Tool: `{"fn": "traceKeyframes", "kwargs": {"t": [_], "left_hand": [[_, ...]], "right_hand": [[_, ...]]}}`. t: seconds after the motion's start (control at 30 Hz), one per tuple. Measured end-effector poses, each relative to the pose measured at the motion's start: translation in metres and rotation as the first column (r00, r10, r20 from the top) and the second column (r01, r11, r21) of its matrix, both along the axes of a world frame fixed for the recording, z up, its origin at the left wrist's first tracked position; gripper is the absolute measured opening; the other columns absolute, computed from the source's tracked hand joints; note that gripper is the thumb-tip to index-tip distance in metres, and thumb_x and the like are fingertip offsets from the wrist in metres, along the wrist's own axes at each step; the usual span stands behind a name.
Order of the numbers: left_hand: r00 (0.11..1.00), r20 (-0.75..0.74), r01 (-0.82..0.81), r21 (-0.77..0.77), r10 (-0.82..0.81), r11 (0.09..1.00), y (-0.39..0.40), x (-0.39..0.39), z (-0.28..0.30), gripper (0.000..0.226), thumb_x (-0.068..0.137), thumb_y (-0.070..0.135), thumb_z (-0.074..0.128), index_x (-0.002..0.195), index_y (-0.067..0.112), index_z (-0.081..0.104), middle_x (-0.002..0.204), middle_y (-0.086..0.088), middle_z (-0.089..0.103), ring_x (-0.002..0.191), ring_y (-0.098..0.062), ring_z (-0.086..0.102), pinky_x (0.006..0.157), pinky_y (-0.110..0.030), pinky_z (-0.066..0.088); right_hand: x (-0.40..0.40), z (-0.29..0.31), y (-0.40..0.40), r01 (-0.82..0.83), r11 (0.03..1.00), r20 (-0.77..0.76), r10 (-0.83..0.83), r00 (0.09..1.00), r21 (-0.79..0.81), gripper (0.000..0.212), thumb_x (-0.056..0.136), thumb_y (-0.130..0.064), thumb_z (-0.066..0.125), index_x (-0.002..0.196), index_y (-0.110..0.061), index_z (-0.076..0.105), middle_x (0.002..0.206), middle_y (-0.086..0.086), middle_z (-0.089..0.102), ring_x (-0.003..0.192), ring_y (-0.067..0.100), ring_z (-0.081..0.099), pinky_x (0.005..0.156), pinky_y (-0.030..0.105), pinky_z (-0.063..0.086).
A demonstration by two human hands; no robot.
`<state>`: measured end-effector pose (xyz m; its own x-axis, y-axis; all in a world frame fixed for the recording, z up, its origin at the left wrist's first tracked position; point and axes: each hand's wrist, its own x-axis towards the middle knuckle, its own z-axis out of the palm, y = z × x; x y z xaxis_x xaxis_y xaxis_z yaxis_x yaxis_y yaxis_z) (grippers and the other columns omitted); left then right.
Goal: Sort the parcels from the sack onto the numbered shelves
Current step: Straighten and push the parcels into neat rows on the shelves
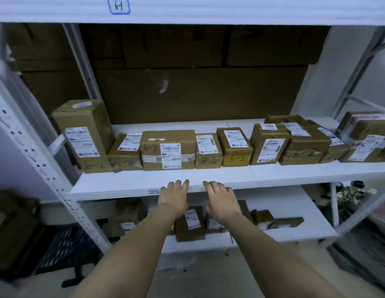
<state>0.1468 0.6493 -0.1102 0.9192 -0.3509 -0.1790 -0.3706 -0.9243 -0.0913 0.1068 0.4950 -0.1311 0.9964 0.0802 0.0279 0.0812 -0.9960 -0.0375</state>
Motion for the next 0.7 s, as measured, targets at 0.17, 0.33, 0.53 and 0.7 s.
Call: {"fn": "traceKeyframes", "kwargs": {"t": [0.17, 0.33, 0.53, 0.7], "left_hand": [[0.988, -0.146, -0.039, 0.017, 0.041, 0.999, 0.041, -0.014, -0.042, 0.076, 0.095, 0.029, 0.052, 0.153, 0.019, 0.005, 0.156, -0.007, 0.02, 0.142, -0.029, 0.021, 0.11, -0.045, 0.03], [0.971, -0.21, -0.106, 0.037, 0.111, 0.994, 0.063, -0.024, -0.086, 0.072, 0.095, 0.025, 0.048, 0.153, 0.017, 0.006, 0.158, -0.007, 0.016, 0.144, -0.029, 0.017, 0.112, -0.048, 0.027], [0.957, -0.26, -0.11, 0.075, 0.126, 0.991, 0.062, -0.001, -0.167, 0.077, 0.094, 0.032, 0.049, 0.153, 0.015, 0.003, 0.158, -0.006, 0.011, 0.145, -0.028, 0.014, 0.114, -0.047, 0.023], [0.955, -0.264, -0.12, 0.082, 0.138, 0.989, 0.053, 0.029, -0.268, 0.077, 0.095, 0.034, 0.047, 0.153, 0.015, 0.001, 0.16, -0.006, 0.003, 0.147, -0.028, 0.006, 0.117, -0.045, 0.013]], "right_hand": [[-0.012, -0.028, 0.025, -0.006, 1.0, -0.13, 0.003, 0.991, -0.019, 0.07, 0.094, -0.029, 0.05, 0.153, -0.018, 0.014, 0.153, 0.004, 0.029, 0.142, 0.024, 0.025, 0.112, 0.04, 0.027], [-0.011, -0.07, 0.035, -0.034, 0.997, -0.259, 0.014, 0.966, -0.072, 0.074, 0.092, -0.031, 0.055, 0.152, -0.015, 0.015, 0.151, 0.007, 0.029, 0.14, 0.027, 0.027, 0.111, 0.045, 0.026], [0.011, -0.159, 0.04, -0.086, 0.991, -0.335, 0.046, 0.941, -0.103, 0.073, 0.091, -0.032, 0.056, 0.151, -0.016, 0.016, 0.148, 0.008, 0.031, 0.137, 0.029, 0.03, 0.109, 0.045, 0.029], [0.041, -0.267, 0.038, -0.103, 0.989, -0.356, 0.059, 0.932, -0.105, 0.07, 0.09, -0.029, 0.056, 0.149, -0.015, 0.021, 0.149, 0.008, 0.031, 0.137, 0.029, 0.028, 0.109, 0.043, 0.028]]}}
